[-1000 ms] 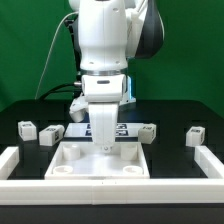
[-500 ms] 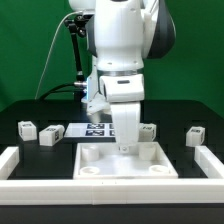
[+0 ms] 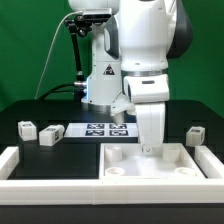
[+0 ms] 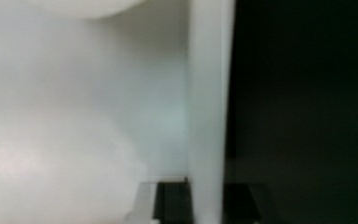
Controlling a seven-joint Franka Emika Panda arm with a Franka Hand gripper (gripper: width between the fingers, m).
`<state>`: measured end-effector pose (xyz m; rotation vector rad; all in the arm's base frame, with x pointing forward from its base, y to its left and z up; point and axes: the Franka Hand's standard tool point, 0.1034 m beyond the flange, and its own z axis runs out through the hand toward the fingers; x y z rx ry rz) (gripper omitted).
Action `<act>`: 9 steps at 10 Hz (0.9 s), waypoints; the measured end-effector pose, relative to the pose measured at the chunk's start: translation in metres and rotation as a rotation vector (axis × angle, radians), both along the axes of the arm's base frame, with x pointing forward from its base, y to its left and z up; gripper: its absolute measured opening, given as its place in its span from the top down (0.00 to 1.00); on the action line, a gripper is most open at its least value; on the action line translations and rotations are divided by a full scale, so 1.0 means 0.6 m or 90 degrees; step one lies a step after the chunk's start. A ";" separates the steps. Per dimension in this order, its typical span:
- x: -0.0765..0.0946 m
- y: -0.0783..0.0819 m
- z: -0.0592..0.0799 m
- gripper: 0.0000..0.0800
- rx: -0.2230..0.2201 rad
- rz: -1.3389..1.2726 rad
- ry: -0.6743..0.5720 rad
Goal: Assemble one leg
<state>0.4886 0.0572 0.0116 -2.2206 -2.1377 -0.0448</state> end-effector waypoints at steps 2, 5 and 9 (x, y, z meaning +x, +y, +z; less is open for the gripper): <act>0.001 0.018 0.001 0.93 0.000 0.004 0.003; 0.002 0.034 0.002 0.93 0.000 0.003 0.006; 0.002 0.033 0.001 0.91 0.000 0.001 0.006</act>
Offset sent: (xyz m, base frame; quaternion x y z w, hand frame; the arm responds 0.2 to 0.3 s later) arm 0.0070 0.0271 -0.0007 0.0145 0.0070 0.0005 0.9999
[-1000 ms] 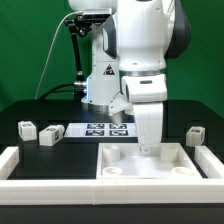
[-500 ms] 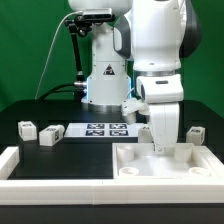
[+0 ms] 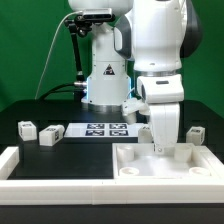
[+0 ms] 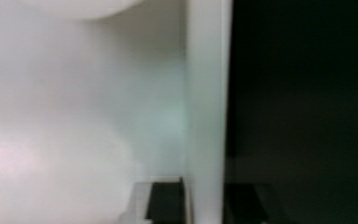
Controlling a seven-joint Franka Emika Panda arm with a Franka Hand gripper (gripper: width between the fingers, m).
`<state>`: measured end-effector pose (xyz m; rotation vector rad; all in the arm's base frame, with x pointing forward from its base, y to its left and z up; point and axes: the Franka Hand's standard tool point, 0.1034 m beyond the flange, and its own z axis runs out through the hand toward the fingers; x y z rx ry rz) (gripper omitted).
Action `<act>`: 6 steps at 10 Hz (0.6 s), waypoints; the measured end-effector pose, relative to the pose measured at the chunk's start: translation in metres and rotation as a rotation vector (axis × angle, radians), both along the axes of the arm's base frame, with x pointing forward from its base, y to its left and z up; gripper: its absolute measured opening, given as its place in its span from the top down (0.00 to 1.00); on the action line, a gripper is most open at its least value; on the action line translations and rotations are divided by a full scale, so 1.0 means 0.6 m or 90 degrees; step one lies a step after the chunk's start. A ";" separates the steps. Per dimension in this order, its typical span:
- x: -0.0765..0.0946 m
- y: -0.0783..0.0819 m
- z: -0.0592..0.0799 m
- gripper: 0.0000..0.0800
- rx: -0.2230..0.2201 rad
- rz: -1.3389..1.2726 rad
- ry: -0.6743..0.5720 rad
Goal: Assemble one leg
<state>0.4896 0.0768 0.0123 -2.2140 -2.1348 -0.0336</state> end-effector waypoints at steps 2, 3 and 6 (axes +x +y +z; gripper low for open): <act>0.000 0.000 0.000 0.43 0.000 0.000 0.000; 0.000 0.000 0.000 0.43 0.000 0.000 0.000; 0.000 -0.001 0.000 0.21 0.000 -0.001 0.000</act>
Offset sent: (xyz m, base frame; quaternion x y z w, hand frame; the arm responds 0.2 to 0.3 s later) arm 0.0000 0.0000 0.0000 0.0000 0.0000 0.0000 1.0000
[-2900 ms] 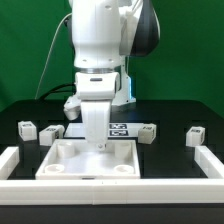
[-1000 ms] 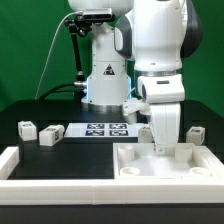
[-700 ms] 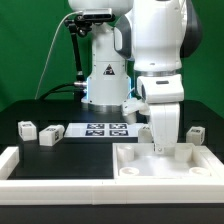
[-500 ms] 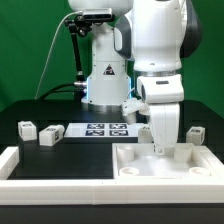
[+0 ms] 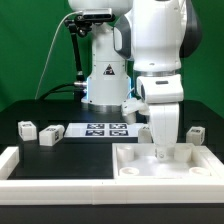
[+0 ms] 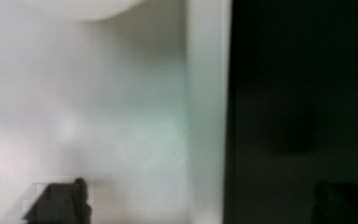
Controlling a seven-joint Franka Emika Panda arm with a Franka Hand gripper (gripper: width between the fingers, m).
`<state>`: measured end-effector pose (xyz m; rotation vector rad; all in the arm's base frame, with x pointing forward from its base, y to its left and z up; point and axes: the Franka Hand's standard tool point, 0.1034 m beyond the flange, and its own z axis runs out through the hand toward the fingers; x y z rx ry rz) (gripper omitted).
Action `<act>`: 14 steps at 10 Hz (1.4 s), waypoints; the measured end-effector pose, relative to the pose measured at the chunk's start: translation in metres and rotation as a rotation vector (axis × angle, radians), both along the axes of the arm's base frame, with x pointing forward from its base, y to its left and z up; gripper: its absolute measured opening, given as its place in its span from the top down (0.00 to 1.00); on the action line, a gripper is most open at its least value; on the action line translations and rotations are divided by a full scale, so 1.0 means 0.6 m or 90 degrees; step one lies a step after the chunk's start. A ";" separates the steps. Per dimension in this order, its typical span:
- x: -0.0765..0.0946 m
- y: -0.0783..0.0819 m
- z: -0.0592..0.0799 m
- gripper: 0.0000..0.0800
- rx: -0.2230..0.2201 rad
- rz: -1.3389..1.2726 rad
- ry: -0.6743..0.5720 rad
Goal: Assemble one leg
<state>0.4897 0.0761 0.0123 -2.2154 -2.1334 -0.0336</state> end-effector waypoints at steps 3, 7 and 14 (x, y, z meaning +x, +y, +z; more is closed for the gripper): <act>0.000 0.000 0.002 0.19 0.000 -0.003 -0.001; -0.012 0.007 0.076 0.19 -0.014 -0.068 -0.033; -0.020 0.004 0.074 0.19 -0.002 -0.449 -0.001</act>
Offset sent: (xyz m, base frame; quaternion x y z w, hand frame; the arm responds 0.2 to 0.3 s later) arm -0.0061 -0.0027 0.0266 -0.0317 -0.0158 0.0300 0.9989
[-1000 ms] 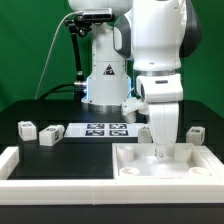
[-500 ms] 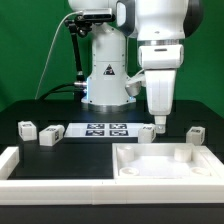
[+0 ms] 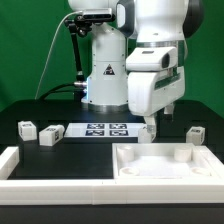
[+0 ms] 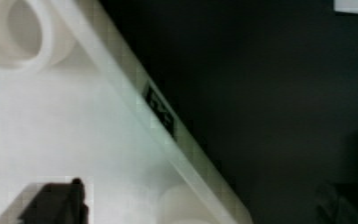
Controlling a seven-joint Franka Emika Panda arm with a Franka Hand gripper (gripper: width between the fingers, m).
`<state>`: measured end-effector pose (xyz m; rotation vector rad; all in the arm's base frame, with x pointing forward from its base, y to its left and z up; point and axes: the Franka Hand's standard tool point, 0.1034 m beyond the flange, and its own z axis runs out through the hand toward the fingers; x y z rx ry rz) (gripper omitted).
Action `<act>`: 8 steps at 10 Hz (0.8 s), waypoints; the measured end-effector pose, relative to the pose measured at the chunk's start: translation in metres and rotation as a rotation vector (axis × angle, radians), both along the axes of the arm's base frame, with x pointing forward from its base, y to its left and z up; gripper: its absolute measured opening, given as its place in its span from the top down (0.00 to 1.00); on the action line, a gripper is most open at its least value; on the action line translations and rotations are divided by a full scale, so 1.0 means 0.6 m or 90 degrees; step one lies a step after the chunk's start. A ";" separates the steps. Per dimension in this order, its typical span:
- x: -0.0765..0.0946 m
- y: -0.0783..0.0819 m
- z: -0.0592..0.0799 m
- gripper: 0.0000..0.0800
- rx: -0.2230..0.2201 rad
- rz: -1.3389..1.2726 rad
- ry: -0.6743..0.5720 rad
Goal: Assemble one leg
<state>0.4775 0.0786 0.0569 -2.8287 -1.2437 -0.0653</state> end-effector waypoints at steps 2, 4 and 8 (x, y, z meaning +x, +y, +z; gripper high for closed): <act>-0.012 0.009 -0.004 0.19 0.019 -0.225 0.014; -0.029 0.028 -0.010 0.19 0.032 -0.420 0.034; -0.048 0.079 -0.014 0.19 0.050 -0.731 0.074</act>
Offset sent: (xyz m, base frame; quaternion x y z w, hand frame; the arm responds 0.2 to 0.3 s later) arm -0.0207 0.0160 -0.0045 0.0034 0.0074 0.4044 0.9145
